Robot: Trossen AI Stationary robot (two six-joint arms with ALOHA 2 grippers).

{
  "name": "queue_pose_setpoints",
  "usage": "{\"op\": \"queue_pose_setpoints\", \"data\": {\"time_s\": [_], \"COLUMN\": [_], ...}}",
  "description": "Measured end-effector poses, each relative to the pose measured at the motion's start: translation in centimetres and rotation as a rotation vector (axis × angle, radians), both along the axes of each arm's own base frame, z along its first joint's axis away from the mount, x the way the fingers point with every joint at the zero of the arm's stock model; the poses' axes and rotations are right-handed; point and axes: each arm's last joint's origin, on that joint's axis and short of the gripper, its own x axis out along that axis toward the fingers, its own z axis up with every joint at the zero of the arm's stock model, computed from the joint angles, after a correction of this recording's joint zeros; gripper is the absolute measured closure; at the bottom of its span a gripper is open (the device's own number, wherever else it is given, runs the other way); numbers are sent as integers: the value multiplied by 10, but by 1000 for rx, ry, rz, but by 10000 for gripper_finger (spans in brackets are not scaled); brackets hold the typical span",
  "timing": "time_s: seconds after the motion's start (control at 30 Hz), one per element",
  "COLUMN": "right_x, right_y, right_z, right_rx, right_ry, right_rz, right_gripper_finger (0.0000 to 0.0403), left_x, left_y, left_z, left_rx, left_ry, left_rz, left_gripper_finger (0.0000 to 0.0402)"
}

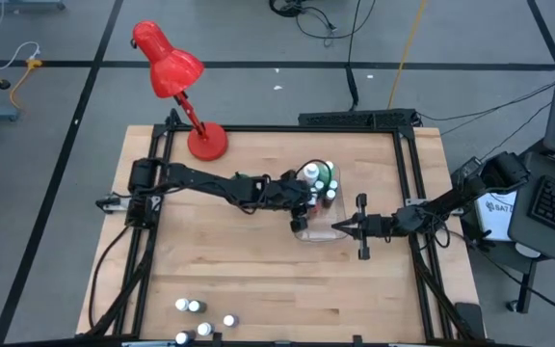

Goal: Pick & Place Paint Supplies
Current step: Put the small red paint bottle into the transparent bin, then put the small purple paint bottle into the transparent bin

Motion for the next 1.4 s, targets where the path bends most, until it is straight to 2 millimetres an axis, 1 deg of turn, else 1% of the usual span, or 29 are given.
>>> {"op": "queue_pose_setpoints", "data": {"time_s": [0.07, 0.13, 0.2, 0.27, 0.4, 0.5, 0.57, 0.7, 0.8, 0.83, 0.9, 0.97, 1.03, 1.1, 1.13, 1.2, 1.27, 1.33, 1.4], "right_x": [0, 0, 0, 0, 0, 0, 0, 0, 0, 0, 0, 0, 0, 0, 0, 0, 0, 0, 0], "right_y": [0, 0, 0, 0, 0, 0, 0, 0, 0, 0, 0, 0, 0, 0, 0, 0, 0, 0, 0], "right_z": [-1, 0, 0, 0, -1, -1, -1, -1, -1, -1, -2, -2, -2, -2, -2, -2, -2, -2, -2], "right_rx": [-3, -1, -3, -2, -5, -3, -3, -2, -3, -3, -5, -3, -3, -3, -2, 1, 1, 1, 1], "right_ry": [6, 2, 5, 3, 8, 10, 12, 11, 13, 14, 18, 21, 23, 23, 22, 21, 23, 22, 23], "right_rz": [0, -1, 0, -1, 0, -1, 0, 0, 0, -1, -1, 0, 0, 0, 0, 0, 0, 0, 0], "right_gripper_finger": [399, 399, 399, 399, 399, 399, 399, 399, 399, 399, 399, 399, 399, 399, 399, 399, 399, 399, 399], "left_x": [3, 1, 2, 2, 2, 2, 2, 1, -5, -8, -20, -35, -57, -80, -93, -121, -148, -177, -202], "left_y": [0, 1, 1, 1, 0, 0, 0, -1, -4, -6, -11, -17, -23, -31, -34, -39, -40, -39, -35], "left_z": [-3, -8, -7, -5, -5, -4, -4, 0, 12, 19, 36, 56, 78, 100, 110, 123, 133, 132, 128], "left_rx": [2, 0, -4, -4, -15, -14, -14, -15, -15, -16, -20, -29, -35, -32, -12, 27, 38, 29, 12], "left_ry": [-11, 30, 14, 8, 2, -2, -2, -10, -5, -13, 27, 44, 91, 115, 123, 138, 92, 38, -69], "left_rz": [2, 1, -4, -5, -21, -21, -21, -21, -31, -36, -73, -118, -134, -156, -163, -146, -122, -104, -94], "left_gripper_finger": [304, 304, 296, 272, 210, 182, 173, 170, 169, 168, 168, 168, 172, 188, 200, 231, 272, 320, 372]}}
